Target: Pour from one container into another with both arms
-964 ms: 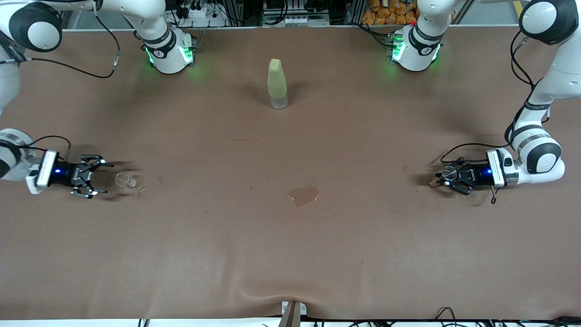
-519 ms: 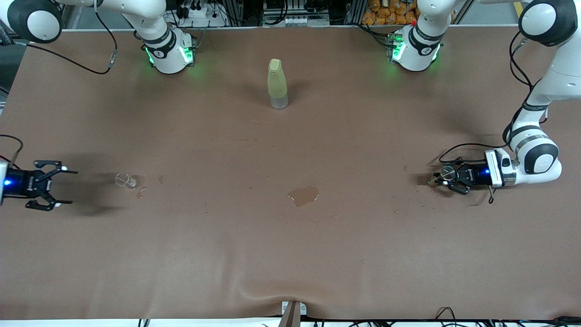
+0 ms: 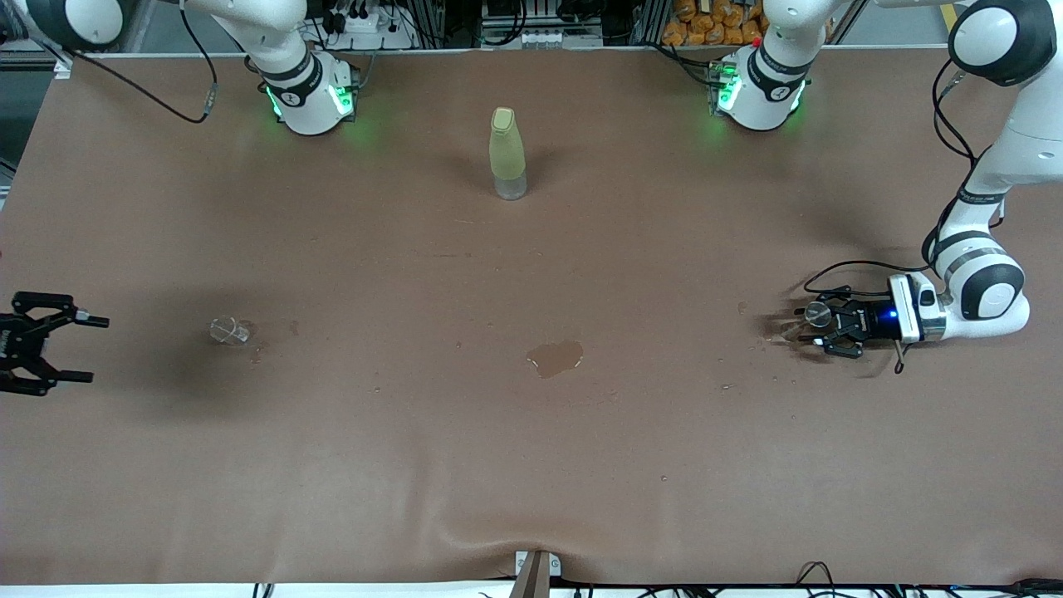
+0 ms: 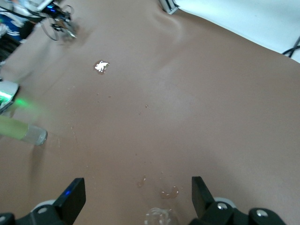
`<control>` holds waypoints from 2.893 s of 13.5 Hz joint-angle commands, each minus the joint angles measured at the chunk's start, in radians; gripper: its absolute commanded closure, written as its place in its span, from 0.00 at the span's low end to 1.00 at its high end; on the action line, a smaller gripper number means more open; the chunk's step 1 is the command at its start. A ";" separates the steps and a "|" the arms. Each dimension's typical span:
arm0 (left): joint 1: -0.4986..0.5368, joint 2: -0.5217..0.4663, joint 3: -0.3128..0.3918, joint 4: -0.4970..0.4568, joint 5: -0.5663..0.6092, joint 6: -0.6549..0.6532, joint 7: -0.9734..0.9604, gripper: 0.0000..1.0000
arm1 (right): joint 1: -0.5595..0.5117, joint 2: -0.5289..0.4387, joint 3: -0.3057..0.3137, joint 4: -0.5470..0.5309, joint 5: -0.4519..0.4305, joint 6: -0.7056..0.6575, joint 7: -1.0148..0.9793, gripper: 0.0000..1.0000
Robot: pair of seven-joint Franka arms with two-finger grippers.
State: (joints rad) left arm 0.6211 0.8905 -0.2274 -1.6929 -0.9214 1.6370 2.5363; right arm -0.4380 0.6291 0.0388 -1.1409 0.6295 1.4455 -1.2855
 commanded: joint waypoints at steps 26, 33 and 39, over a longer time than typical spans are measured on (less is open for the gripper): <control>-0.096 -0.366 -0.147 0.341 0.525 -0.106 -1.126 0.00 | 0.334 -0.611 -0.077 -0.531 -0.672 0.216 1.239 0.00; -0.198 -0.420 -0.156 0.346 0.791 0.001 -1.969 0.00 | 0.332 -0.618 -0.080 -0.530 -0.628 0.187 1.238 0.00; -0.337 -0.458 -0.159 0.360 0.990 0.064 -2.490 0.00 | 0.334 -0.611 -0.080 -0.533 -0.614 0.203 1.238 0.00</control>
State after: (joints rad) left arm 0.3266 0.4673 -0.3938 -1.3310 0.0106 1.6882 0.1395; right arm -0.1206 0.0341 -0.0294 -1.6617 -0.0070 1.6421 -0.0646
